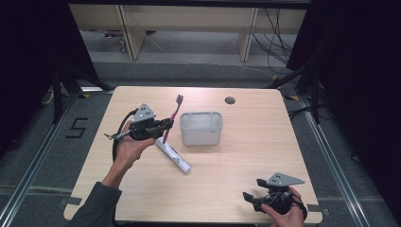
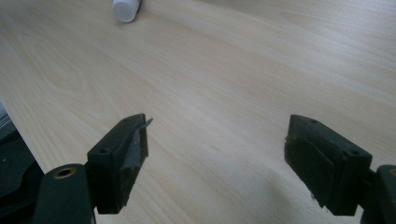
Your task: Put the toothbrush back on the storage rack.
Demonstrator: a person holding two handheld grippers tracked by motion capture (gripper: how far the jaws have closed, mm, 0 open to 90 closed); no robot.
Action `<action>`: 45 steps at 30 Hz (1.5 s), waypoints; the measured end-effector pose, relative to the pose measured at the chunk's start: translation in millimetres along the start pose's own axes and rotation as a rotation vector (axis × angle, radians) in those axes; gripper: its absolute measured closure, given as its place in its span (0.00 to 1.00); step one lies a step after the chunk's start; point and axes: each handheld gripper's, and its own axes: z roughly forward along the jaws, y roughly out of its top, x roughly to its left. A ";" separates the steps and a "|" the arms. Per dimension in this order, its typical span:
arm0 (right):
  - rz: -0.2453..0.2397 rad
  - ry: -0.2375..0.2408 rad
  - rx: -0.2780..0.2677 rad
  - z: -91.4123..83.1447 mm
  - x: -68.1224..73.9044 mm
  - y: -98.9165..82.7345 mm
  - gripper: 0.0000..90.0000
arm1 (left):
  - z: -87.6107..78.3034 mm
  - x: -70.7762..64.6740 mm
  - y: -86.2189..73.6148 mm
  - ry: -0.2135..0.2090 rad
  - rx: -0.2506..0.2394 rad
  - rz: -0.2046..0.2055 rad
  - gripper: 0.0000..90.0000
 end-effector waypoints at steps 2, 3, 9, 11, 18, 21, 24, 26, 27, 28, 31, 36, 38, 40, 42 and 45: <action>-0.004 -0.003 0.000 0.4 -0.3 -0.1 0.25 | 0.8 -0.8 2.9 0.006 -0.012 -0.005 0.92; -0.003 -0.002 0.001 0.4 -0.2 -0.2 0.25 | 1.0 -1.2 4.3 0.012 -0.012 -0.003 0.92; 0.001 0.000 0.003 -0.2 0.2 -0.1 0.25 | 5.8 0.6 13.5 0.027 -0.047 -0.027 0.92; 0.028 0.012 0.006 -0.1 1.8 -0.1 0.25 | 7.9 1.4 16.5 0.026 -0.052 -0.035 0.92; 0.001 0.000 0.002 -0.3 0.0 0.0 0.25 | 17.7 2.3 27.4 0.041 -0.072 -0.050 0.92; -0.001 0.000 0.002 -0.4 0.0 0.1 0.25 | 22.7 2.3 30.7 0.046 -0.080 -0.057 0.92; 0.000 0.003 0.002 -0.1 0.0 0.0 0.25 | 29.1 1.8 33.3 0.053 -0.081 -0.058 0.92; 0.023 0.012 0.006 0.3 1.5 -0.3 0.25 | 33.6 1.2 34.3 0.058 -0.085 -0.064 0.92; 0.032 0.012 0.004 0.9 2.1 -0.4 0.25 | 36.5 0.7 34.7 0.059 -0.085 -0.067 0.92; 0.036 0.016 0.007 0.9 2.3 -0.4 0.25 | 39.6 0.0 35.0 0.060 -0.086 -0.066 0.92; 0.026 0.014 0.005 -0.1 1.7 -0.2 0.25 | 47.2 -1.0 35.9 0.059 -0.089 -0.078 0.92; -0.004 0.005 -0.004 0.2 -0.8 -0.1 0.25 | 58.0 -0.6 38.6 0.072 -0.090 -0.080 0.92; -0.001 0.007 -0.003 0.1 -0.8 0.0 0.25 | 61.0 0.1 39.5 0.078 -0.090 -0.082 0.92; 0.008 0.019 -0.001 0.9 -0.6 -0.3 0.25 | 62.2 0.2 39.7 0.080 -0.093 -0.087 0.92; 0.025 0.017 0.005 0.0 1.5 -0.1 0.25 | 66.8 0.9 39.1 0.082 -0.097 -0.098 0.92; 0.026 0.014 0.000 0.4 1.8 -0.2 0.25 | 71.4 1.5 37.8 0.087 -0.098 -0.096 0.92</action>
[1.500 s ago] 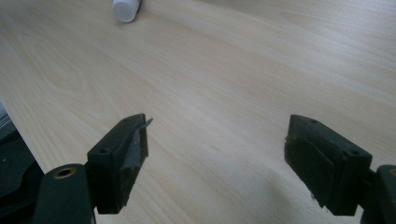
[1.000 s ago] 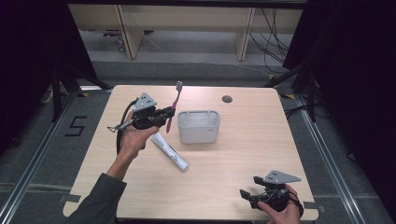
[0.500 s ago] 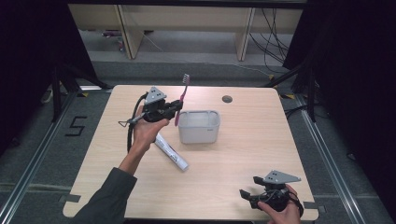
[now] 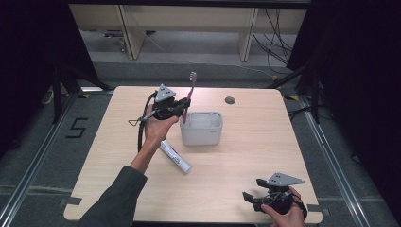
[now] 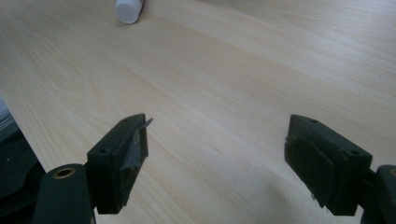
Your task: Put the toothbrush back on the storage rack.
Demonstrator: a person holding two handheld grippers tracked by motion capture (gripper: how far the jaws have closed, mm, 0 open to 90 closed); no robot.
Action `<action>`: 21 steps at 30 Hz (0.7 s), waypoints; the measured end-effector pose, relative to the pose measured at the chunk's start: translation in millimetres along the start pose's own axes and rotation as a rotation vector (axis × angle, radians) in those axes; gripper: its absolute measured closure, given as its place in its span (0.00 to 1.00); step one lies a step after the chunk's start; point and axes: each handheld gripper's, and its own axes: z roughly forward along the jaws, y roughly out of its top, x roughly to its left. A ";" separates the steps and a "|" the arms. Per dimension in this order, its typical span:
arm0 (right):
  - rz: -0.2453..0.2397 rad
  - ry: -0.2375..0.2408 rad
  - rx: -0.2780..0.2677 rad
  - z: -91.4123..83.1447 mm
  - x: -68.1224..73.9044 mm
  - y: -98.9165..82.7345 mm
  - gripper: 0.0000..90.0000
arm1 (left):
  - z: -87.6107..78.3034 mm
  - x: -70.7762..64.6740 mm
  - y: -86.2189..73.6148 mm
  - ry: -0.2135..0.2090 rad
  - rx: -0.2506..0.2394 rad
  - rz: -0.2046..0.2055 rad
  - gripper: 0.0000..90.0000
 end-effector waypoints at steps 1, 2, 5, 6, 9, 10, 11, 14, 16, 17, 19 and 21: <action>-0.001 0.001 -0.001 0.0 0.0 0.0 0.25 | 1.2 0.4 -0.7 -0.001 0.001 0.000 0.92; -0.001 0.001 -0.001 -0.1 0.1 0.0 0.25 | 2.5 0.7 -1.8 -0.001 0.006 -0.003 0.92; -0.003 0.006 0.003 -0.4 0.1 0.2 0.25 | 6.6 2.6 -5.7 0.003 0.011 -0.005 0.92; -0.002 0.007 0.003 -0.3 0.1 0.2 0.25 | 7.5 3.3 -6.9 0.004 0.012 -0.008 0.92; 0.009 0.013 0.012 -0.1 1.0 0.1 0.25 | 10.7 6.3 -11.7 0.014 0.013 -0.018 0.92; 0.015 0.015 0.014 -0.3 1.5 0.1 0.25 | 11.2 6.7 -12.6 0.014 0.014 -0.022 0.92; 0.014 0.016 0.014 -0.3 1.5 0.1 0.25 | 12.3 7.6 -14.2 0.019 0.014 -0.025 0.92; 0.002 0.007 0.003 0.2 0.8 0.0 0.25 | 15.7 11.0 -19.1 0.029 0.018 -0.035 0.92; -0.002 0.014 0.005 0.1 0.6 0.2 0.25 | 17.4 13.4 -22.1 0.035 0.017 -0.043 0.92; 0.001 0.013 0.006 0.0 0.7 0.2 0.25 | 18.1 14.3 -23.7 0.038 0.016 -0.050 0.92; 0.002 0.011 0.002 0.4 0.7 0.0 0.25 | 18.7 15.2 -25.3 0.041 0.019 -0.048 0.92; -0.002 0.010 0.001 0.4 0.7 0.1 0.25 | 21.1 16.5 -30.7 0.043 0.027 -0.057 0.92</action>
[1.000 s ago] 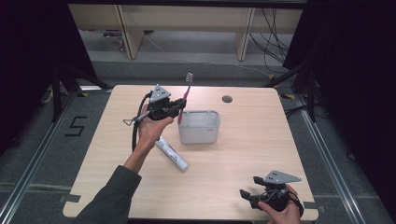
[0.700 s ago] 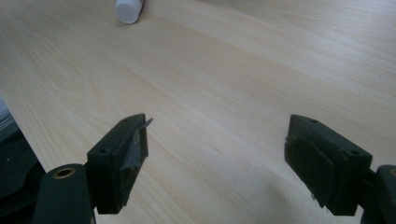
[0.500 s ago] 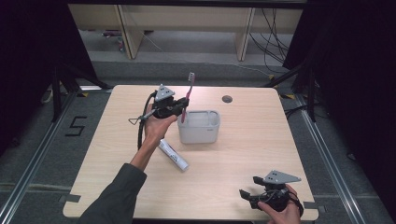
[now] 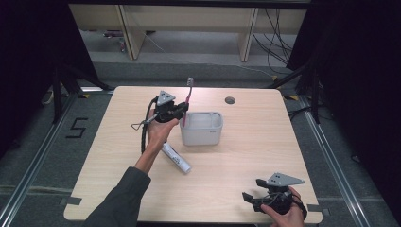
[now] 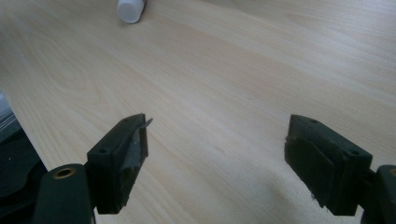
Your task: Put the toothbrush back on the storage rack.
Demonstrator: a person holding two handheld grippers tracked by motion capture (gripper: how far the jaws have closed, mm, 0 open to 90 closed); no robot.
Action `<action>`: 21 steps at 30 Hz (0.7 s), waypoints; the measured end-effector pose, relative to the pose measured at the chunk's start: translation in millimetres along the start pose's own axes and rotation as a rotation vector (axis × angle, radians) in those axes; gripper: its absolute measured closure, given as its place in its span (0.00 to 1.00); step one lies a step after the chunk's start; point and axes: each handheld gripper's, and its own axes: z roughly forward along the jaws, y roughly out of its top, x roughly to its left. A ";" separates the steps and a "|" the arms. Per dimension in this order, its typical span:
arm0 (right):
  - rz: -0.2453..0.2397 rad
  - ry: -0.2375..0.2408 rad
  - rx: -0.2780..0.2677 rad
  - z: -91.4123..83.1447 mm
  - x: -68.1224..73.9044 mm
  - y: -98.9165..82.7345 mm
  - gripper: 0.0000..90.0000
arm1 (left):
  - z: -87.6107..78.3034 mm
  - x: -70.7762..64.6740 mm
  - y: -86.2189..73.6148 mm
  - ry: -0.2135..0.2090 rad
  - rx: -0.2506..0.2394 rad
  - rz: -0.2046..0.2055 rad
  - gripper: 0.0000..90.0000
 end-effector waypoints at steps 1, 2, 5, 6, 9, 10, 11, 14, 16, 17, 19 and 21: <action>-0.004 -0.001 -0.002 0.2 -0.3 -0.1 0.25 | 0.7 0.5 -1.2 0.001 0.003 -0.001 0.92; -0.004 -0.001 -0.001 0.3 -0.3 -0.1 0.25 | 1.5 0.8 -3.0 0.002 0.008 -0.005 0.92; 0.003 0.008 -0.010 1.4 0.1 -0.4 0.25 | 3.2 0.9 -4.9 0.006 0.016 -0.007 0.92; 0.001 0.004 0.000 0.5 0.0 -0.1 0.25 | 3.7 0.6 -5.2 0.006 0.016 -0.009 0.92; 0.001 0.002 0.003 0.5 0.1 -0.1 0.25 | 4.4 -1.3 -5.7 0.006 0.018 -0.003 0.91; -0.003 0.000 0.002 0.3 -0.1 0.0 0.25 | 4.8 -2.2 -6.1 0.005 0.020 -0.005 0.91; 0.000 0.006 0.000 0.4 0.0 0.0 0.25 | 5.3 -2.2 -6.5 0.004 0.021 -0.005 0.91; -0.006 0.000 0.000 0.2 -0.2 -0.1 0.25 | 6.6 -2.6 -9.2 0.002 0.025 -0.005 0.91; -0.008 0.000 0.000 0.2 -0.2 0.0 0.25 | 7.7 -2.4 -12.2 0.007 0.031 -0.006 0.91; -0.008 0.000 0.001 0.3 -0.3 0.0 0.25 | 8.2 -1.7 -13.7 0.009 0.033 -0.007 0.91; -0.008 -0.001 0.000 0.3 -0.2 -0.1 0.25 | 8.9 -0.5 -16.2 0.012 0.037 -0.014 0.91; -0.008 -0.001 0.000 0.3 -0.3 0.1 0.25 | 9.1 0.3 -17.6 0.016 0.042 -0.012 0.91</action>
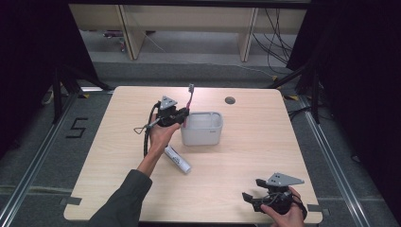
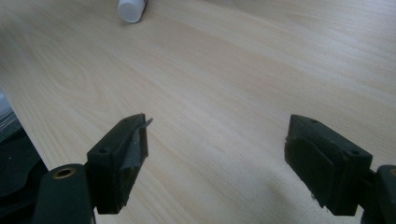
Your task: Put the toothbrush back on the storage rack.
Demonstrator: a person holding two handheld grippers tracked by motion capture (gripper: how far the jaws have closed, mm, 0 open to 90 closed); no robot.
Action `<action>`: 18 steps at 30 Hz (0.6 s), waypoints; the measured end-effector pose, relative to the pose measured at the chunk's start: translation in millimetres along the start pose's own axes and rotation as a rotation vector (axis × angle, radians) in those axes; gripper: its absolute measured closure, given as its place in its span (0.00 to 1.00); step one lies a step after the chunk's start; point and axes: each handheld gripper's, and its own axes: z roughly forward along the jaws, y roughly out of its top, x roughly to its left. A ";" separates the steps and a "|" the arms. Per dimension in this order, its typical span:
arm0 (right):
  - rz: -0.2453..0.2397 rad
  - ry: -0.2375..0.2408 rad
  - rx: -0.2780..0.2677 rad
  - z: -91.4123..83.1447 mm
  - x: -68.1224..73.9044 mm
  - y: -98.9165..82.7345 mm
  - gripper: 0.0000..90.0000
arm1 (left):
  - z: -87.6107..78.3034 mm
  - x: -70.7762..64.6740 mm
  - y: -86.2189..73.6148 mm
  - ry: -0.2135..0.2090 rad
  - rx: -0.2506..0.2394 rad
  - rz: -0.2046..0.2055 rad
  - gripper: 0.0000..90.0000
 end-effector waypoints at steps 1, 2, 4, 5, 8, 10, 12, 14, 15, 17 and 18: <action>0.001 0.002 0.001 0.1 0.0 0.0 0.25 | 0.2 -0.3 -0.3 -0.001 0.003 0.004 0.90; 0.004 0.000 0.003 0.0 0.2 0.0 0.25 | 0.3 -0.5 -0.3 0.000 0.005 0.008 0.90; 0.003 0.001 0.003 0.1 0.2 0.0 0.25 | 0.1 -0.7 -0.1 0.003 0.007 0.015 0.89; -0.002 0.001 0.000 0.3 -0.1 0.0 0.25 | -0.2 -1.3 0.3 0.000 0.002 0.008 0.88; 0.001 0.001 0.001 0.1 0.1 -0.1 0.25 | -1.1 -2.3 0.8 0.001 0.006 0.016 0.89; 0.000 0.001 0.000 0.1 0.1 0.0 0.25 | -2.0 -2.8 1.3 0.003 0.005 0.009 0.88; 0.005 0.006 -0.005 0.8 0.3 -0.3 0.25 | -4.3 -4.2 2.7 0.003 0.007 0.009 0.82; 0.007 0.003 0.002 -0.2 0.2 0.0 0.25 | -7.9 -6.0 5.0 0.014 0.002 0.011 0.76; 0.006 0.001 0.002 -0.1 0.2 0.1 0.25 | -7.9 -6.0 5.0 0.014 0.002 0.011 0.76; 0.007 0.005 0.001 -0.2 0.2 0.1 0.25 | -14.7 -7.9 8.2 0.022 -0.002 0.011 0.73; 0.003 0.001 -0.001 -0.2 0.0 0.0 0.25 | -17.9 -9.1 9.6 0.025 0.000 0.017 0.73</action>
